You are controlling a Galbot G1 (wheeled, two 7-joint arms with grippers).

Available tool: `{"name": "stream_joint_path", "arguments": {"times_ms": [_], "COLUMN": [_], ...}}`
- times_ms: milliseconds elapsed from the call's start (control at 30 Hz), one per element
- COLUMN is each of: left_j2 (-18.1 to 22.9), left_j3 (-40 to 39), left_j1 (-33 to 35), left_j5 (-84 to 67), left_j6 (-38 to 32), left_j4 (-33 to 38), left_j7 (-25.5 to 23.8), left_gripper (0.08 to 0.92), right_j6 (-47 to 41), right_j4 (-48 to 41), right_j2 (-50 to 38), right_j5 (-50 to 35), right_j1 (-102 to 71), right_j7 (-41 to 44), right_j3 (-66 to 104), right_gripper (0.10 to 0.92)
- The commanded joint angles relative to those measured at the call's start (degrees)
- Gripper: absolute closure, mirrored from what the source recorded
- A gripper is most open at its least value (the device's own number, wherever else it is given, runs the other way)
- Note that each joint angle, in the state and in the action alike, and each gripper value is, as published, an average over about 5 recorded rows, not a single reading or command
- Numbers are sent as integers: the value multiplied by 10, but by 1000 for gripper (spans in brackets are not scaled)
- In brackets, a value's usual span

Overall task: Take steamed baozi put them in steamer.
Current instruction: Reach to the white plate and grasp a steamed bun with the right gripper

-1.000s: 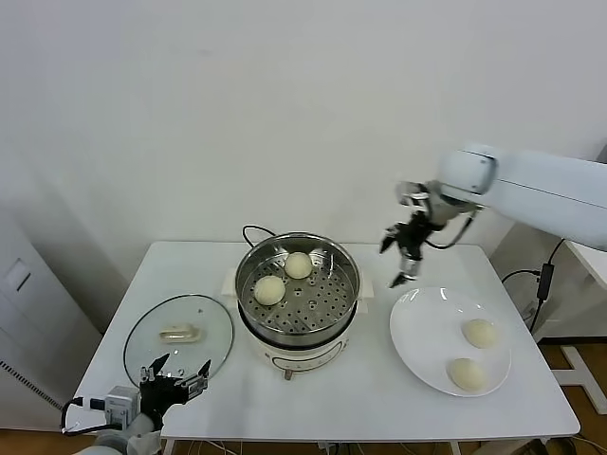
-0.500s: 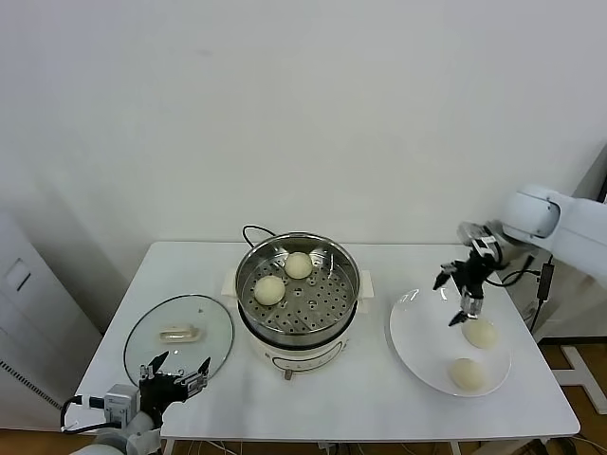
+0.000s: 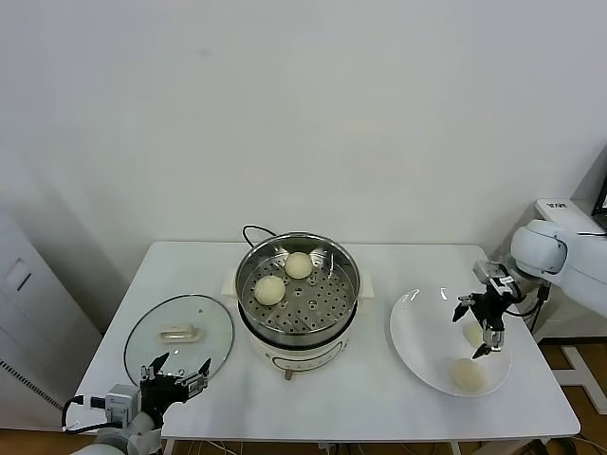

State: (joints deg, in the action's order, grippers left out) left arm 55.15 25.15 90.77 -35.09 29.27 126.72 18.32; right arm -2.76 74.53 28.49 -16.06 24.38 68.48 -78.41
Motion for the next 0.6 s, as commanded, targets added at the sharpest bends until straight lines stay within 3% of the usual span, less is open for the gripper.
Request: {"name": "stream_joint_path", "arguments": {"times_ms": [33, 600], "left_j2": [0, -1], "left_j3": [-1, -7], "left_j1": [0, -5], "left_j5": [0, 1], "left_j6": [0, 2], "left_j4": [-1, 2], "left_j7": [-1, 1], "left_gripper": [177, 177], "right_j6": [16, 18], "right_j4": [-7, -30], "right_j2": [-11, 5], "right_j5": [60, 92], "right_j1": [-83, -173], "right_j7": [1, -18], "right_j3": [45, 127], "right_gripper": [203, 203]}}
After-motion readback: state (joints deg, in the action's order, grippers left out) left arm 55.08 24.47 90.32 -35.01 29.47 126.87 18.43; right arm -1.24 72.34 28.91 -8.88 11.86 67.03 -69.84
